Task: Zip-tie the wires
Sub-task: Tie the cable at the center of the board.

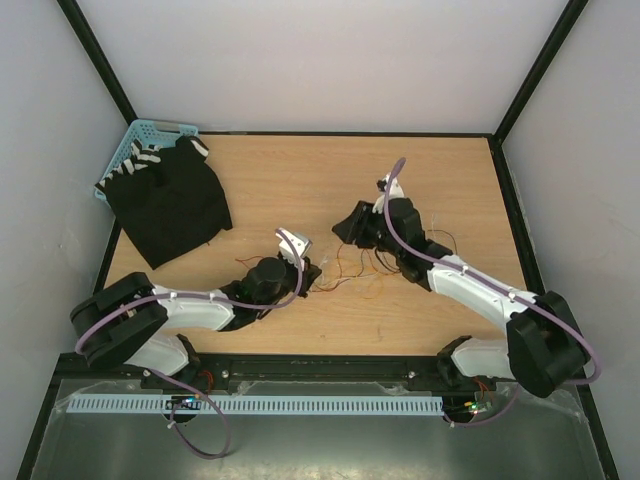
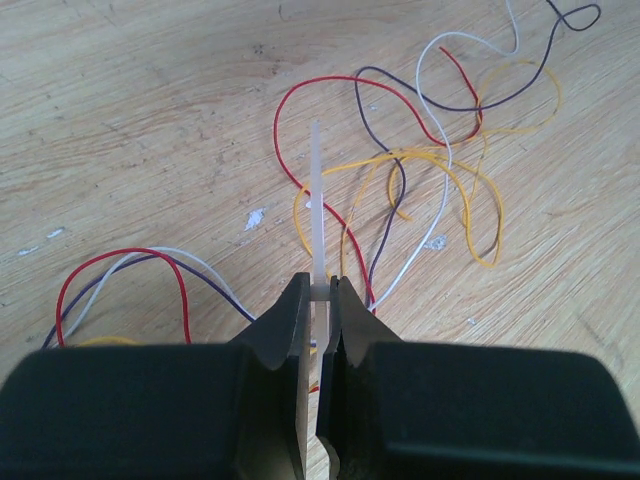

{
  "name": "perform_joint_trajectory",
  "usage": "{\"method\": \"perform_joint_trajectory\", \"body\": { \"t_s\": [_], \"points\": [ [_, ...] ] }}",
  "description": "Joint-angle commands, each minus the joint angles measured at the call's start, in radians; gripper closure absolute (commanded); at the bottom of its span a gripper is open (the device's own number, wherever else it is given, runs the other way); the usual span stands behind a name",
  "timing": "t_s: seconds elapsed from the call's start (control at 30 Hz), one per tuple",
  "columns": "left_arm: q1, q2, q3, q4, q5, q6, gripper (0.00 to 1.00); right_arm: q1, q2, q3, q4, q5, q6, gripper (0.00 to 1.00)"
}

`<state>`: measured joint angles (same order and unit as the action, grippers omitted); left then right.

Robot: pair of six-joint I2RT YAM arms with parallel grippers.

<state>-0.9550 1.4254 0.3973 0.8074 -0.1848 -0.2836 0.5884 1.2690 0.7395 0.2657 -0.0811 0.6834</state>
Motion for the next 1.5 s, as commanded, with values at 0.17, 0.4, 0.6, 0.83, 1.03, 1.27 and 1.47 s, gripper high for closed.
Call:
{"method": "perform_joint_trajectory", "body": {
  "t_s": [0.17, 0.4, 0.6, 0.83, 1.03, 1.27, 1.47],
  "points": [
    [-0.004, -0.051, 0.032, -0.01, -0.026, 0.016, 1.0, 0.068, 0.008, -0.101, 0.048, -0.112, 0.099, 0.43],
    [-0.005, -0.064, 0.03, -0.011, -0.027, 0.017, 1.0, 0.121, 0.069, -0.104, 0.09, -0.103, 0.134, 0.43],
    [-0.005, -0.081, 0.022, -0.012, -0.025, 0.016, 1.0, 0.15, 0.079, -0.122, 0.118, -0.03, 0.147, 0.46],
    [-0.012, -0.076, 0.027, -0.011, -0.026, 0.008, 1.0, 0.152, 0.118, -0.139, 0.17, -0.056, 0.18, 0.59],
    [-0.014, -0.063, 0.034, -0.012, -0.031, 0.008, 1.0, 0.155, 0.12, -0.161, 0.225, -0.076, 0.205, 0.96],
    [-0.015, -0.073, 0.002, -0.011, -0.031, 0.0, 1.0, 0.134, 0.04, -0.082, 0.105, 0.029, 0.107, 1.0],
    [-0.015, -0.076, -0.031, -0.013, -0.041, -0.016, 1.0, 0.071, 0.018, 0.0, 0.056, 0.004, 0.07, 1.0]
  ]
}}
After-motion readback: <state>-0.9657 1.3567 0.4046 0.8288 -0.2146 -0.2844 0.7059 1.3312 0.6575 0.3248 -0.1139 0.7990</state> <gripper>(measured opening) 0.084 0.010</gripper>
